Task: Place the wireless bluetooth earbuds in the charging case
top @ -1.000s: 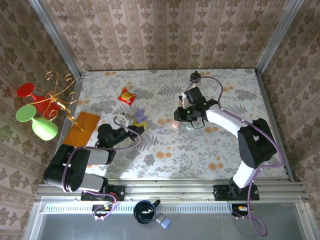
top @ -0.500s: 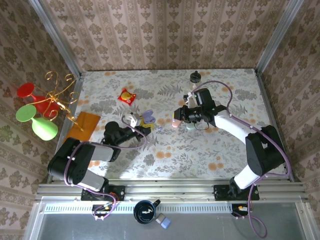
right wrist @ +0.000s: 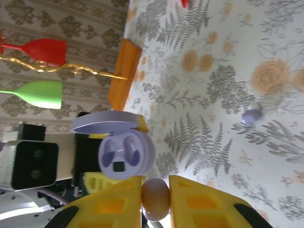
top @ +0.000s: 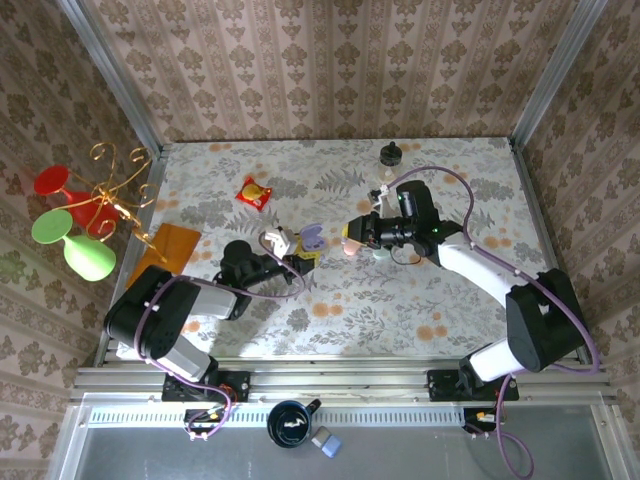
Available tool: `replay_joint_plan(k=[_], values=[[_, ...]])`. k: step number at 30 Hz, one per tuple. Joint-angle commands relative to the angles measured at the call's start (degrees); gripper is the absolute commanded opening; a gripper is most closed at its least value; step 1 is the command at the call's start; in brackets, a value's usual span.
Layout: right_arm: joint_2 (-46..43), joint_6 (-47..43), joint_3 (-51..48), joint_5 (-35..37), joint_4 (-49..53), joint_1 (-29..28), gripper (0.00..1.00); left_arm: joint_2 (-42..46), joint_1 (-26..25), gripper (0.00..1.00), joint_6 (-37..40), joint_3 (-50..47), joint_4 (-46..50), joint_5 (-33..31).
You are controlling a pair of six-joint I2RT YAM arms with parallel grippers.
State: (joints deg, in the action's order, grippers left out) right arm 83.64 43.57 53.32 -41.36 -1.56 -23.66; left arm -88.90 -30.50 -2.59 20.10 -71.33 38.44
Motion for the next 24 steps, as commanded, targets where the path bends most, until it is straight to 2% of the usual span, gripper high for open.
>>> replay_joint_plan(k=[1,10,24], values=[[-2.60,2.68,-0.54,-2.89,-4.61,-2.08,0.21,-0.77,-1.02,0.30,3.28,1.78,-2.20,1.52],[0.12,4.13,1.31,-2.14,-8.13,-7.30,0.21,-1.43,-3.23,0.30,5.81,3.33,-2.31,1.64],[1.70,4.86,0.39,0.91,-11.82,-8.07,0.20,-2.02,-4.30,0.31,7.39,3.55,-2.41,1.31]])
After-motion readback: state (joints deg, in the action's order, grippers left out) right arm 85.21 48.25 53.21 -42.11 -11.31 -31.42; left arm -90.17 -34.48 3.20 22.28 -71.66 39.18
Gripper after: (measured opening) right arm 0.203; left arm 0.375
